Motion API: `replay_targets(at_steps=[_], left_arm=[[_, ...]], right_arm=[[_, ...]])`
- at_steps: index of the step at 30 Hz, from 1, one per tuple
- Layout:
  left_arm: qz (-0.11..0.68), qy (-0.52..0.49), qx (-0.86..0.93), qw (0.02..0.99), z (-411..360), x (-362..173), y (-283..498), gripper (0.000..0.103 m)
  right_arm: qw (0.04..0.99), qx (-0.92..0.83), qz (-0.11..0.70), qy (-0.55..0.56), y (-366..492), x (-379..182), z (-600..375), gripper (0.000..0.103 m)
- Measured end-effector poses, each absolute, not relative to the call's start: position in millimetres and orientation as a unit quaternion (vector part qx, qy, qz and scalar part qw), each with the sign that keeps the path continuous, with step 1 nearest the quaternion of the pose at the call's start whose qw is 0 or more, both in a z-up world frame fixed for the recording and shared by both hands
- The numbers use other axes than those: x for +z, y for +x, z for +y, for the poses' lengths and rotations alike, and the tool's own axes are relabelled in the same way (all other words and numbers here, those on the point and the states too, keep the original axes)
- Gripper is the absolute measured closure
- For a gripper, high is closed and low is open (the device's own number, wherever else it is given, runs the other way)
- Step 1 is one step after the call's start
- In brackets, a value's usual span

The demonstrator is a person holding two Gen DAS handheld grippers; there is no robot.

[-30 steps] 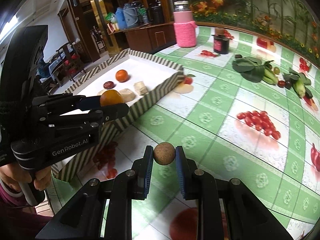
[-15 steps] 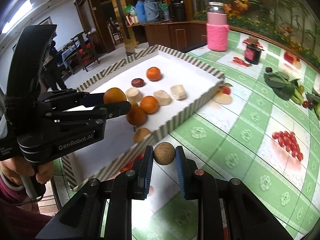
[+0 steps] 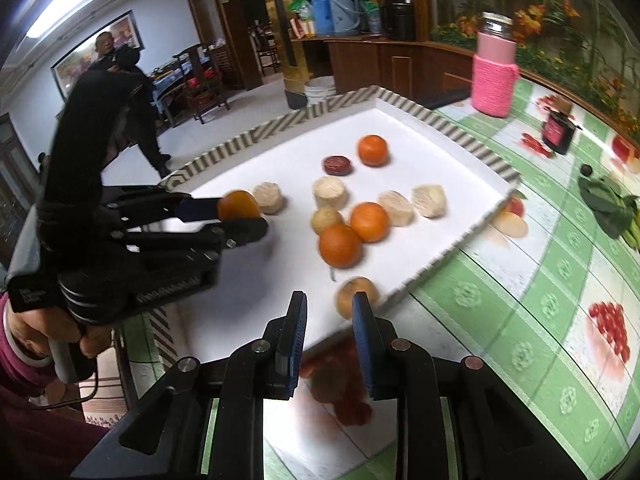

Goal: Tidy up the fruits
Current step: 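Open the right tool to drop its fruit while the left tool holds the orange over the tray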

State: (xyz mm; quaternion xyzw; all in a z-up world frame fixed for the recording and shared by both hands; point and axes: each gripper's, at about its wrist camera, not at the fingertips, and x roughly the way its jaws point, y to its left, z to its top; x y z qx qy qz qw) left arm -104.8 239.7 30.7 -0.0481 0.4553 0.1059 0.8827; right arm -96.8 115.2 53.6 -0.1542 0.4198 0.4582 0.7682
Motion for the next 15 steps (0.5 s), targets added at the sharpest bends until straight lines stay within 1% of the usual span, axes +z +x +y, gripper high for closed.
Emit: replay_targets(at_steps=[5,6,7,9,10,12,15], left_arm=[[0.457,-0.054,0.106,0.881,242.0,26.3,-102.6,0.073],[0.457,-0.056,0.106,0.881,241.9,25.9,-102.1,0.073],[0.457,-0.057,0.105,0.881,241.0,25.4,-101.4,0.073],[0.457,-0.058,0.102,0.882,238.9,24.7,-100.5,0.073],[0.456,-0.057,0.1,0.882,237.3,24.2,-99.9,0.073],[0.456,-0.054,0.098,0.883,234.4,23.4,-99.3,0.073],[0.457,-0.058,0.095,0.882,232.6,21.7,-97.6,0.073]], right_arm=[[0.765,0.461,0.422,-0.156,-94.7,47.4,124.3,0.081],[0.763,0.46,0.426,-0.153,-92.7,45.9,123.7,0.084],[0.764,0.46,0.427,-0.15,-91.3,45.6,122.1,0.084],[0.764,0.462,0.427,-0.146,-90.5,48.4,118.4,0.082],[0.764,0.463,0.425,-0.146,-91.6,51.4,115.7,0.076],[0.756,0.478,0.425,-0.139,-95.6,58.5,106.6,0.076],[0.743,0.489,0.425,-0.165,-107.7,61.3,91.1,0.075]])
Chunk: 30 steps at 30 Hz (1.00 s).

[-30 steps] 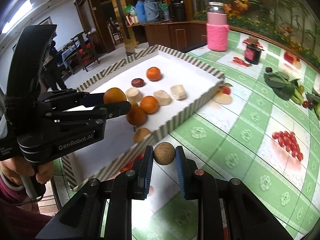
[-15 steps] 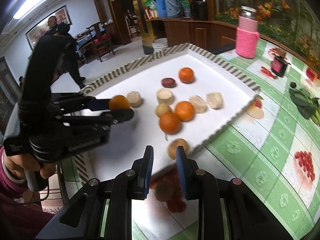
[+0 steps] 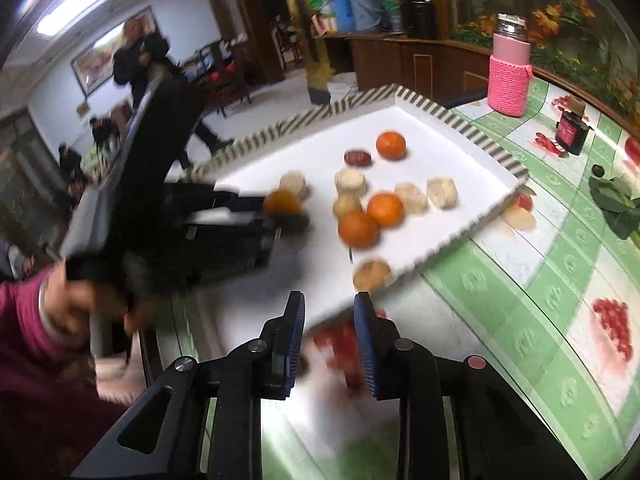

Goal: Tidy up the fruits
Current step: 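Open the right tool to drop its fruit while the left tool holds the orange over the tray, then open the left tool to drop the orange into the tray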

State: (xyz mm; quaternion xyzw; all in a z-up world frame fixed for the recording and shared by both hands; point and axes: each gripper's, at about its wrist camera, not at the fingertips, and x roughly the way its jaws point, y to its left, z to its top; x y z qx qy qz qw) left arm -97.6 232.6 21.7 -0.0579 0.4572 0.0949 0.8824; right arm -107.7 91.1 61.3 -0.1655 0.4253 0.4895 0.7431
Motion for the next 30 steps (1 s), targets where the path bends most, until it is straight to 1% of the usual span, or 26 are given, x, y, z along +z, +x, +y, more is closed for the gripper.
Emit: replay_targets(at_steps=[4,8,9,10,11,13,17,22,26,30], left_arm=[[0.458,-0.06,0.094,0.882,232.2,21.0,-96.7,0.073],[0.461,-0.059,0.095,0.88,231.5,20.8,-97.7,0.073],[0.461,-0.059,0.096,0.88,231.9,21.3,-98.4,0.073],[0.46,-0.06,0.097,0.88,232.3,21.7,-99.1,0.073],[0.459,-0.06,0.098,0.881,233.5,22.0,-99.8,0.073],[0.459,-0.062,0.101,0.88,235.9,22.5,-100.8,0.073],[0.458,-0.063,0.103,0.881,239.1,23.9,-101.9,0.073],[0.454,-0.058,0.107,0.882,240.4,26.4,-100.2,0.073],[0.457,-0.056,0.112,0.881,242.0,24.7,-97.5,0.073],[0.462,-0.055,0.117,0.878,244.0,22.2,-96.1,0.073]], right_arm=[[0.711,0.511,0.441,-0.196,-129.3,46.8,85.4,0.075],[0.694,0.523,0.443,-0.222,-146.5,30.1,100.4,0.075],[0.696,0.517,0.442,-0.23,-147.5,25.8,104.5,0.075],[0.698,0.513,0.442,-0.236,-148.2,22.6,106.3,0.079],[0.697,0.511,0.443,-0.239,-148.1,19.9,108.1,0.079],[0.699,0.513,0.441,-0.233,-147.7,20.7,107.7,0.082],[0.702,0.512,0.44,-0.229,-144.1,27.3,100.2,0.082],[0.716,0.516,0.428,-0.194,-131.2,55.0,86.1,0.082],[0.727,0.515,0.416,-0.181,-120.7,64.1,99.2,0.082],[0.723,0.521,0.417,-0.181,-113.4,59.7,122.1,0.082]])
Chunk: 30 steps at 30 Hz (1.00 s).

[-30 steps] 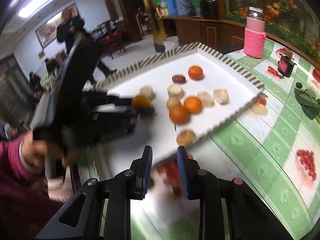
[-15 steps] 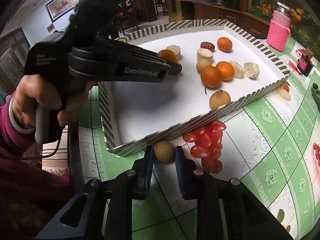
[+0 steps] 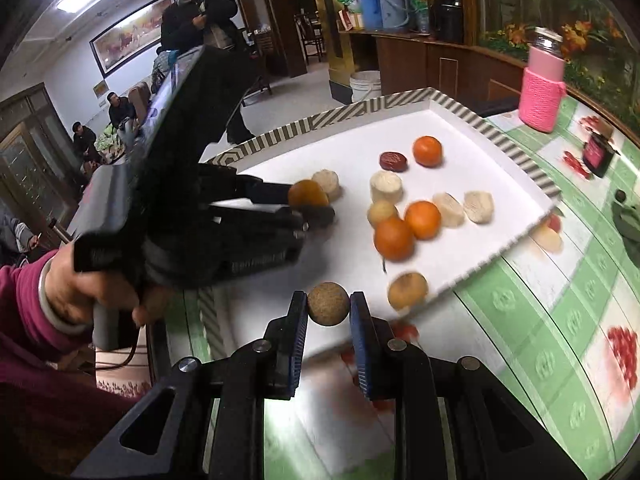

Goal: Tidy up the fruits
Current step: 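Open the left tool to drop the orange into the tray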

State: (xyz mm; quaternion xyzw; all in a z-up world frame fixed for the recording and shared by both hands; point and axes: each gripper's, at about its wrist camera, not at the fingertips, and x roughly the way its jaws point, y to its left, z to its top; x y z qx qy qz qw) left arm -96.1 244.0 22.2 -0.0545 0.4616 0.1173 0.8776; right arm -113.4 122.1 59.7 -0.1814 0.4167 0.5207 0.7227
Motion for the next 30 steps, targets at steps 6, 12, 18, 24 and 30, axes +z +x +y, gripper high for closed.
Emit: replay_targets(at_steps=[6,12,18,24,30], left_arm=[[0.464,-0.048,0.124,0.876,243.0,19.6,-91.2,0.073],[0.465,-0.039,0.135,0.874,238.6,18.7,-87.0,0.071],[0.445,-0.035,0.154,0.881,234.4,26.3,-90.9,0.033],[0.409,-0.033,0.165,0.897,220.7,43.7,-92.9,0.025],[0.374,-0.018,0.15,0.915,187.7,57.5,-91.1,0.02]], right_arm=[[0.731,0.495,0.425,-0.201,-98.5,43.8,142.4,0.082],[0.744,0.481,0.426,-0.183,-87.9,37.9,138.8,0.079],[0.757,0.48,0.421,-0.141,-87.7,55.0,114.6,0.061],[0.804,0.429,0.398,-0.103,-86.1,72.5,76.3,0.038],[0.846,0.358,0.389,-0.07,-75.3,75.3,41.4,0.029]])
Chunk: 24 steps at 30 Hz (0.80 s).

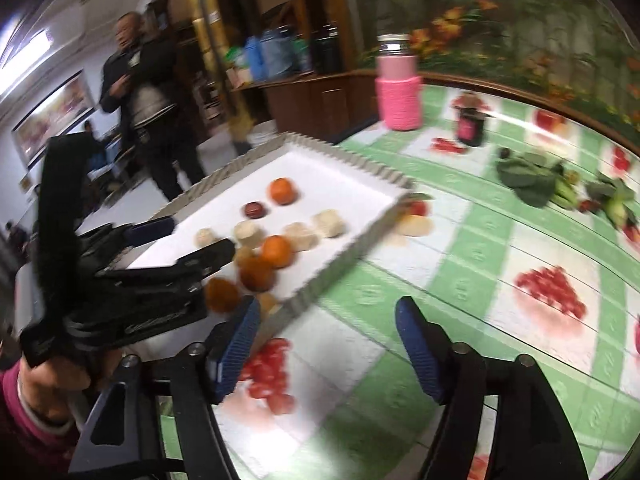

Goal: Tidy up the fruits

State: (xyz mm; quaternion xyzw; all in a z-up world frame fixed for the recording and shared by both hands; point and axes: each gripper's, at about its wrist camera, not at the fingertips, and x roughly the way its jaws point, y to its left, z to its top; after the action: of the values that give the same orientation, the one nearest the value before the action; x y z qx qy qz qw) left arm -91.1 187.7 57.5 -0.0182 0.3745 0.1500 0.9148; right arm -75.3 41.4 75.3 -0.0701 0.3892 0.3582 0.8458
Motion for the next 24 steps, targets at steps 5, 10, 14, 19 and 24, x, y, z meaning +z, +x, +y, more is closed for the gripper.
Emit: replay_targets(at_steps=[5,10,14,19,24], left_arm=[[0.375,-0.018,0.13,0.918,166.2,58.8,-86.0,0.02],[0.378,-0.013,0.112,0.919,147.9,58.8,-80.9,0.02],[0.384,-0.007,0.095,0.919,136.2,58.1,-76.2,0.02],[0.388,-0.004,0.085,0.918,126.5,56.4,-72.2,0.02],[0.387,0.0,0.087,0.918,122.9,57.3,-69.6,0.02]], right_arm=[[0.86,0.327,0.385,-0.067,-72.0,72.3,24.1,0.029],[0.868,0.308,0.385,-0.057,-67.8,68.9,8.2,0.025],[0.868,0.3,0.394,-0.044,-64.7,64.3,-3.0,0.025],[0.867,0.297,0.398,-0.035,-62.1,62.1,-11.7,0.025],[0.867,0.296,0.399,-0.035,-61.4,62.2,-14.7,0.025]])
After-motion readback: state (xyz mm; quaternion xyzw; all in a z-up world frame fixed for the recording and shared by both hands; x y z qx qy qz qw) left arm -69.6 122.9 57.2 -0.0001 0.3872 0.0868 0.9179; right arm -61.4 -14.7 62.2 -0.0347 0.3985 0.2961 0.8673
